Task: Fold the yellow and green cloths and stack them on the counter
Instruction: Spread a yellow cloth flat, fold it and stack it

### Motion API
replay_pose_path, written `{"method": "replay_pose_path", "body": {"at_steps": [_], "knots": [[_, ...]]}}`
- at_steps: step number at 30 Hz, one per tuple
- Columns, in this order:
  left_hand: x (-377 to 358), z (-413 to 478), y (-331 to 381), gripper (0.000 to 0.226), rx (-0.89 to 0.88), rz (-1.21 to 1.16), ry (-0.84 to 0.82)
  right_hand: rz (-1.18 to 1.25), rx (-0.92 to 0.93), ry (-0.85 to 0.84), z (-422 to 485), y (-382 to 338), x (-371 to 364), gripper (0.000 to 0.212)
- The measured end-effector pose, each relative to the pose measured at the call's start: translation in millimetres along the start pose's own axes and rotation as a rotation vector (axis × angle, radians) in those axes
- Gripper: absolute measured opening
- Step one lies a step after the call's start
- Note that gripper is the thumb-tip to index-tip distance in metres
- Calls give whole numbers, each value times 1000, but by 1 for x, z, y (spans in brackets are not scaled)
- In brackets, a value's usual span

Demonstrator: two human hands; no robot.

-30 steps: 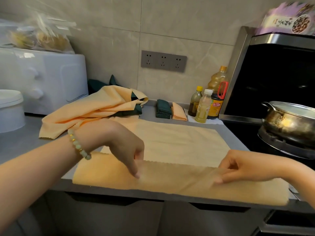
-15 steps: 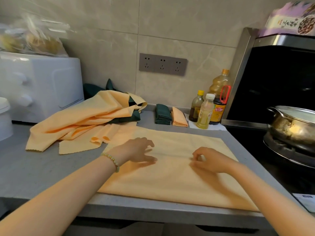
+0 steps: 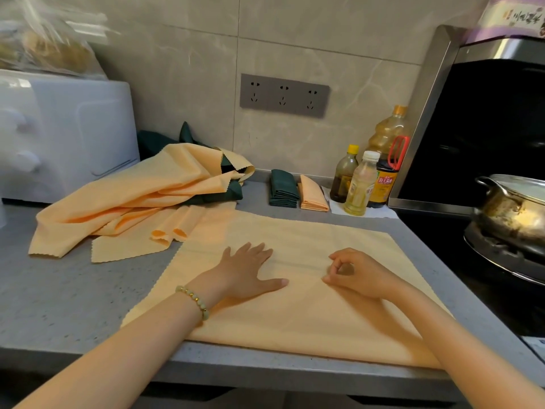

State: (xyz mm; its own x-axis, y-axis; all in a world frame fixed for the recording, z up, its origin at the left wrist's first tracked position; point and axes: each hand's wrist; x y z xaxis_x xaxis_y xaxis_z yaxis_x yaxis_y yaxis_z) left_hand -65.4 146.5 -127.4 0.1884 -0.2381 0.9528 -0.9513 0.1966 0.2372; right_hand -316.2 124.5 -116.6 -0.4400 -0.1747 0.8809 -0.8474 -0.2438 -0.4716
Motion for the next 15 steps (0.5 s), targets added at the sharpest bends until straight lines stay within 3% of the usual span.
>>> {"method": "replay_pose_path", "body": {"at_steps": [8, 15], "knots": [[7, 1, 2, 82, 17, -30, -14, 137, -53, 101, 0, -6, 1, 18], [8, -3, 12, 81, 25, 27, -13, 91, -96, 136, 6, -10, -3, 16]]}}
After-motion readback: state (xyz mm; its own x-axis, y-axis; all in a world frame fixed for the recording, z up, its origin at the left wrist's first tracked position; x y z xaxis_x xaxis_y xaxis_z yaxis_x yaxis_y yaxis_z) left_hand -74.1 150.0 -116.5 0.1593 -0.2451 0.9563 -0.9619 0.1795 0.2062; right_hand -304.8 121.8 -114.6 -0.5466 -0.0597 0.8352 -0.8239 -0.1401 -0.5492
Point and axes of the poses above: each hand's wrist, its own z-axis towards the middle knuckle, its own x-axis out of the back of the hand, y = z × x, and after that the axes turned 2 degrees about -z, right-handed
